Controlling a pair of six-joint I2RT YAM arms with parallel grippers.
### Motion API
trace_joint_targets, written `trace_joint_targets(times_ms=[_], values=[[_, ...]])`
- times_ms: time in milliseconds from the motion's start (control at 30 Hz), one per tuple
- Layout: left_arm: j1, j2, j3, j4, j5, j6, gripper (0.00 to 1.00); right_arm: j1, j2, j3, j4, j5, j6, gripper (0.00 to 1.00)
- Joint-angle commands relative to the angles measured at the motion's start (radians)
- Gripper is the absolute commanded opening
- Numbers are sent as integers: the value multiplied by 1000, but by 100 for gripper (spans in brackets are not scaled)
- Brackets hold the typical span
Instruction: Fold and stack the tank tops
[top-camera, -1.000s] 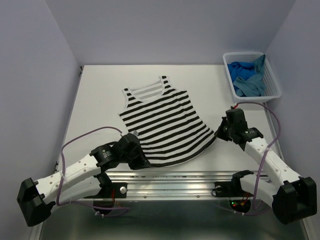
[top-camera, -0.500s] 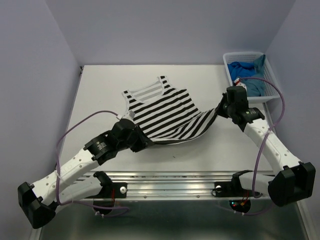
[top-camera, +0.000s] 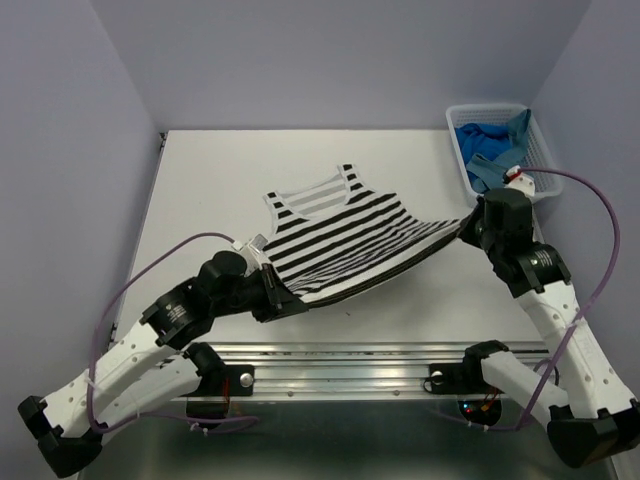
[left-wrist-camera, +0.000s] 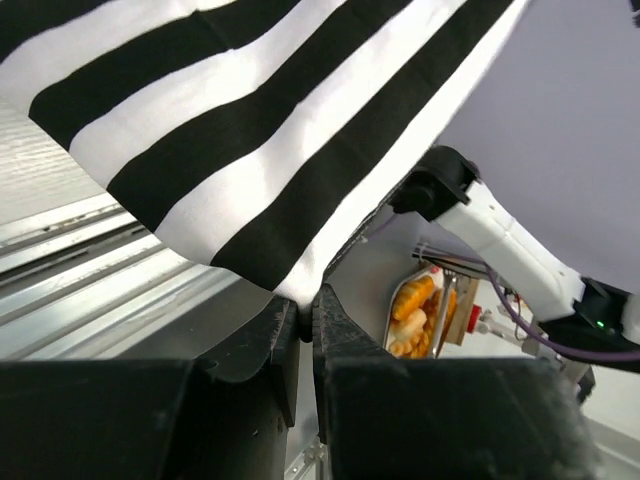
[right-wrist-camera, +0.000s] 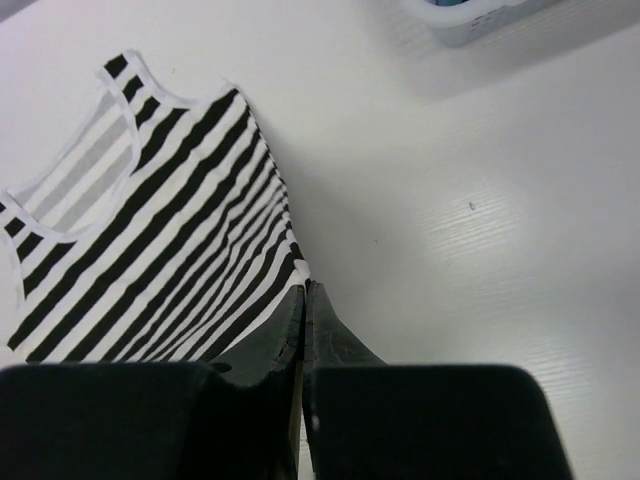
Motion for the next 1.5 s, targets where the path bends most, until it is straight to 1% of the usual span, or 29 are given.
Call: trace_joint_targets(times_ms=[0, 167, 267, 333, 433, 533, 733, 867, 900, 1033, 1200, 1300, 1433, 1467], values=[[-9, -62, 2, -9, 51, -27, 0, -2, -66, 12, -72, 83, -6, 1], [-9, -70, -15, 64, 56, -41, 0, -2, -75, 20, -80, 94, -19, 1], [-9, -51, 10, 106, 10, -18, 0, -2, -39, 37, -68, 132, -29, 1], [-9, -27, 31, 121, -30, -3, 0, -2, -11, 49, -42, 130, -32, 1], [-9, 62, 51, 150, -81, 28, 0, -2, 51, 58, 9, 101, -42, 1], [-7, 128, 77, 144, -141, 39, 0, -2, 121, 77, 50, 98, -48, 1], [20, 151, 147, 84, -291, 60, 0, -2, 250, 141, 124, 103, -56, 1], [88, 168, 151, 91, -276, 102, 0, -2, 304, 178, 171, 87, -58, 1], [123, 177, 151, 95, -264, 112, 0, -2, 330, 192, 179, 87, -59, 1], [192, 240, 163, 115, -253, 174, 0, -2, 402, 242, 219, 100, -75, 1], [234, 326, 202, 140, -274, 223, 0, -11, 489, 296, 273, 77, -101, 1], [261, 386, 223, 140, -285, 247, 0, -11, 557, 336, 276, 71, -105, 1], [301, 459, 232, 144, -271, 275, 0, -11, 647, 379, 299, 54, -118, 1], [307, 469, 234, 144, -271, 278, 0, -11, 647, 387, 303, 51, -121, 1]])
